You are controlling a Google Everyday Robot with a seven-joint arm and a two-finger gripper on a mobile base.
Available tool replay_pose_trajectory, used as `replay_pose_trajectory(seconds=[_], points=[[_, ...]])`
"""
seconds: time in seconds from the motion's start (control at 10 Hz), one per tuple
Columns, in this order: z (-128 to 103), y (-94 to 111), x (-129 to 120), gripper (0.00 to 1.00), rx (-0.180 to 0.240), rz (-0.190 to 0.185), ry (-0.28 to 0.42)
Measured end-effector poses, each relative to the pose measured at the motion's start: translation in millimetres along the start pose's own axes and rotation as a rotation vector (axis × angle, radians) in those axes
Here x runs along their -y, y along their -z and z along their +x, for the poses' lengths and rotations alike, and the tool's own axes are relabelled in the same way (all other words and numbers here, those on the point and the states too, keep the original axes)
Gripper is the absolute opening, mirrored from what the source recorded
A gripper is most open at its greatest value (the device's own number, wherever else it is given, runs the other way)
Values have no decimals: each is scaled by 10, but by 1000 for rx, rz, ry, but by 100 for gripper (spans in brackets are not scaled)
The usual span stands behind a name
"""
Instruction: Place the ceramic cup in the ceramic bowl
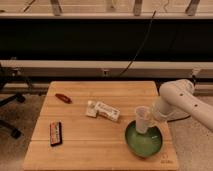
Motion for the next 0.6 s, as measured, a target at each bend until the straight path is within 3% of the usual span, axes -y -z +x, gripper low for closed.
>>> replay_pose_trajectory(seconds=[0.2, 0.4, 0.6], points=[[15, -21, 26, 3, -1, 0, 4], [32, -36, 48, 19, -3, 1, 7], [48, -49, 71, 20, -4, 3, 10]])
